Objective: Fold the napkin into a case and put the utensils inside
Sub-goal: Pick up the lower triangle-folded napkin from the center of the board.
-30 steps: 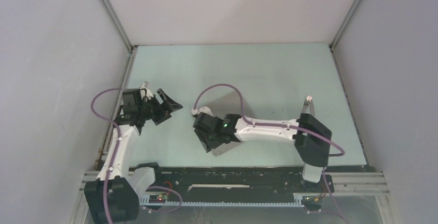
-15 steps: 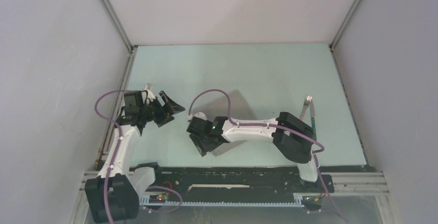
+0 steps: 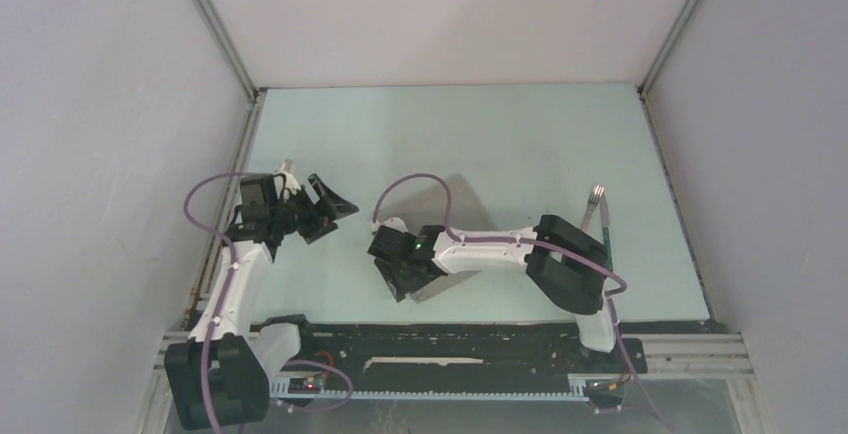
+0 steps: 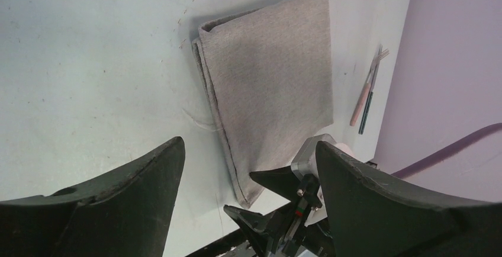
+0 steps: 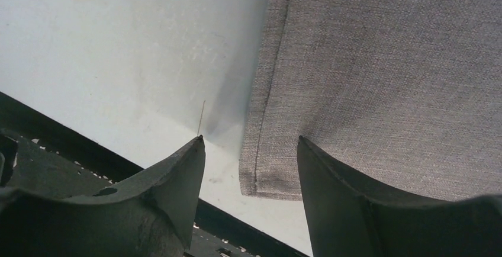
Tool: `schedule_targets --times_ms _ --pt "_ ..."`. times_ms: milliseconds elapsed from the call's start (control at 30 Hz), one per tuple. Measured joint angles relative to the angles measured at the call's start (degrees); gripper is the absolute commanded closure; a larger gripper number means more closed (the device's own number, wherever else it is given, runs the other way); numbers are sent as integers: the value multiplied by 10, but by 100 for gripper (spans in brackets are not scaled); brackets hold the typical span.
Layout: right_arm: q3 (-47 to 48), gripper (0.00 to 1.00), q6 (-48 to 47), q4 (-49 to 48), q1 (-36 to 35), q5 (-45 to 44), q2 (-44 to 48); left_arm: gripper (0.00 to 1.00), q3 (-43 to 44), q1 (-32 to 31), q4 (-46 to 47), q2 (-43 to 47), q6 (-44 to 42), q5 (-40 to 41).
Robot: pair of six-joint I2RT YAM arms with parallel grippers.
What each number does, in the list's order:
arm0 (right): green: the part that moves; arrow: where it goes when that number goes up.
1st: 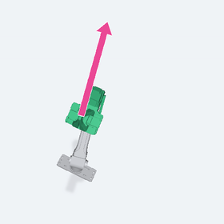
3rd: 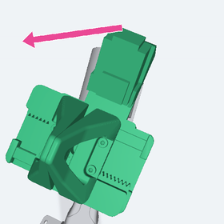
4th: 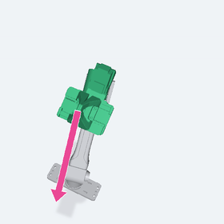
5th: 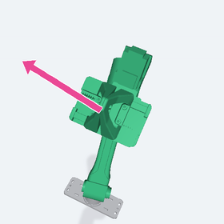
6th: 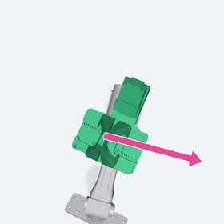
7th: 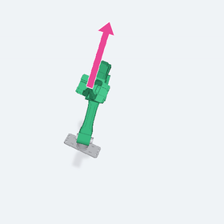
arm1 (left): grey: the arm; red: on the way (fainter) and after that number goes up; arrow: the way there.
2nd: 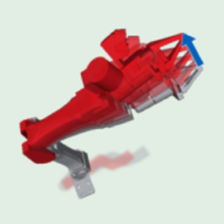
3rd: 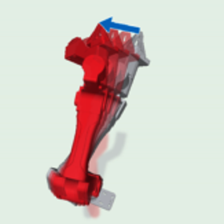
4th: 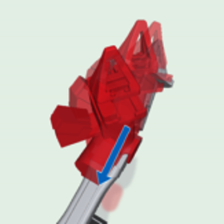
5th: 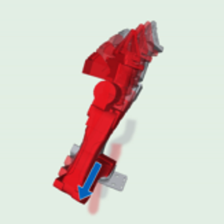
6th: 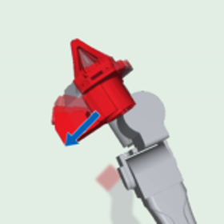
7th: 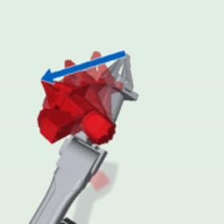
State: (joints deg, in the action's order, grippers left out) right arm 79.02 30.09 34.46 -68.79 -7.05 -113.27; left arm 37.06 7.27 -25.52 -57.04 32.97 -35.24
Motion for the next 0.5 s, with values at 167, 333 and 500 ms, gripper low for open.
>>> schedule_targets --times_ms 167,333,500 --pt "-14 37 4 -16 4 3 4 13 0 0 6 -1 0 -1" --pt "-26 51 8 -22 6 -7 10 13 -6 0 18 -3 3 -8" --pt "-29 64 14 -19 6 -26 11 13 -17 0 23 -3 6 -11"
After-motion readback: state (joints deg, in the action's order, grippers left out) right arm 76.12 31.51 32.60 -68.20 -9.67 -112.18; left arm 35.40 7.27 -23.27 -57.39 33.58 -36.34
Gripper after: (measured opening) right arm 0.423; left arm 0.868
